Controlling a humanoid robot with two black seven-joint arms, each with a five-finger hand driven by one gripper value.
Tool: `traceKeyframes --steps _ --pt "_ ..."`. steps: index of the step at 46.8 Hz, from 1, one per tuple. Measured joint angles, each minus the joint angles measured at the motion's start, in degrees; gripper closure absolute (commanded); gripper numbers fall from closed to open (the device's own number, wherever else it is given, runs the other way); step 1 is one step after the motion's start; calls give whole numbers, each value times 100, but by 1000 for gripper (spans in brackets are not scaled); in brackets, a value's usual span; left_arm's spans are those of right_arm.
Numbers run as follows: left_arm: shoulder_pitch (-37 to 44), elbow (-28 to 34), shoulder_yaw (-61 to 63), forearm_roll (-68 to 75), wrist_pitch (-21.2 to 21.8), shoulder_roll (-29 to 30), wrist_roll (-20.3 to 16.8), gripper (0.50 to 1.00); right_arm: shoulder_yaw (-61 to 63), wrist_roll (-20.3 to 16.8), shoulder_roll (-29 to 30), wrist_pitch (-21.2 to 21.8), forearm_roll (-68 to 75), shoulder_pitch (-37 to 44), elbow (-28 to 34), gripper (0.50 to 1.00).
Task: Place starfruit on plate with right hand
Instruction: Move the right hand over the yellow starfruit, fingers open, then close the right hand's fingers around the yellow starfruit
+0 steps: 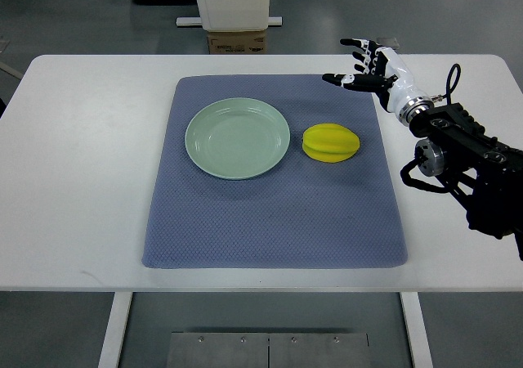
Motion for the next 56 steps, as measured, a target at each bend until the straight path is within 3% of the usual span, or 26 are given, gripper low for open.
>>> traceKeyframes --steps 15,56 --pt "0 0 0 0 2 0 -1 500 -1163 115 -132 246 -853 253 318 502" --pt "0 0 0 0 0 0 -1 500 -1969 191 -551 559 -1859 421 599 502"
